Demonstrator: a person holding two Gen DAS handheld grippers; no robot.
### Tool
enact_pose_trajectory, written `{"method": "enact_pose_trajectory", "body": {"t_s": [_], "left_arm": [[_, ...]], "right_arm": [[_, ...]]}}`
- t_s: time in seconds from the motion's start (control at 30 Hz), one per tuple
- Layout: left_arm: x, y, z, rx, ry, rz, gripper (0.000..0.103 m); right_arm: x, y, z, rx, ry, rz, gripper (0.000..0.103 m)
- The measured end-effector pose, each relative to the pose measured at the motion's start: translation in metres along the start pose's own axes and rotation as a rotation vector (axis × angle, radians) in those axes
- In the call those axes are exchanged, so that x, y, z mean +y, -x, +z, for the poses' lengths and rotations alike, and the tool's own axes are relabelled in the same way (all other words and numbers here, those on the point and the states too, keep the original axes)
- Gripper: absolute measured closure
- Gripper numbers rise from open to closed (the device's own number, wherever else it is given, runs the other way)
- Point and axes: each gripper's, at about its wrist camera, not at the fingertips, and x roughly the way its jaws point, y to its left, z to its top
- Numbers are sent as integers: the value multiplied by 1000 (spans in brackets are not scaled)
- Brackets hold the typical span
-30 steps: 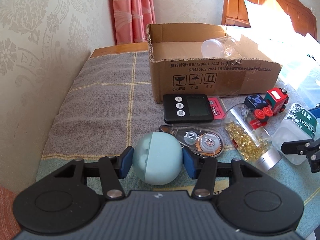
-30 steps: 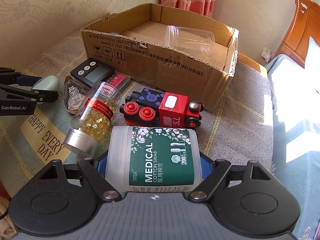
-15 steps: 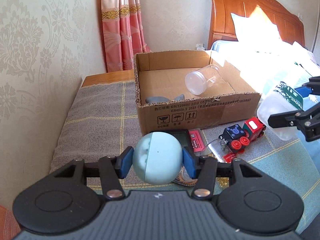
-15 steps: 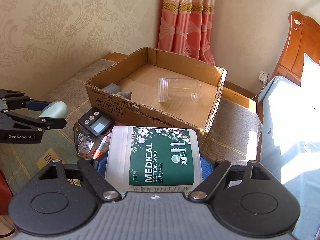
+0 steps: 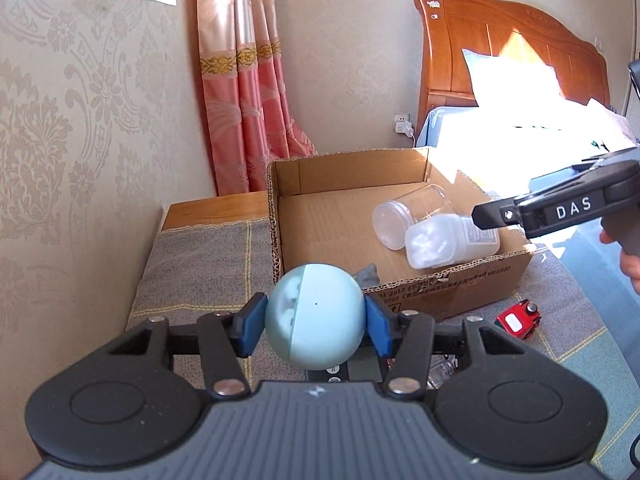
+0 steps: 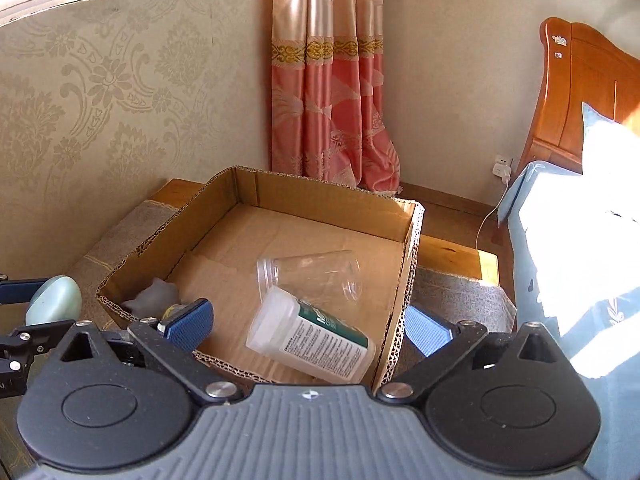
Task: Organize rigid objects
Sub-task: 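Carry the blue case and MEDICAL bottle into the box and release both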
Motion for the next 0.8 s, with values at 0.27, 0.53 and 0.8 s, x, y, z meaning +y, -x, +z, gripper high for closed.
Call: {"method": "enact_pose_trajectory", "body": {"t_s": [0.27,0.53,0.8], "left_arm": [[-2,-20,23,-3,-24,-4,51],[-3,-56,58,20,-17,-14,51],[-11,-116,85,80,-25,28,51]], "right_arm": [[7,16,-36,78,-80,-65,0],[8,39,-67,66,-201,-6,0],[2,48,-77,63,-218,-9,0]]}}
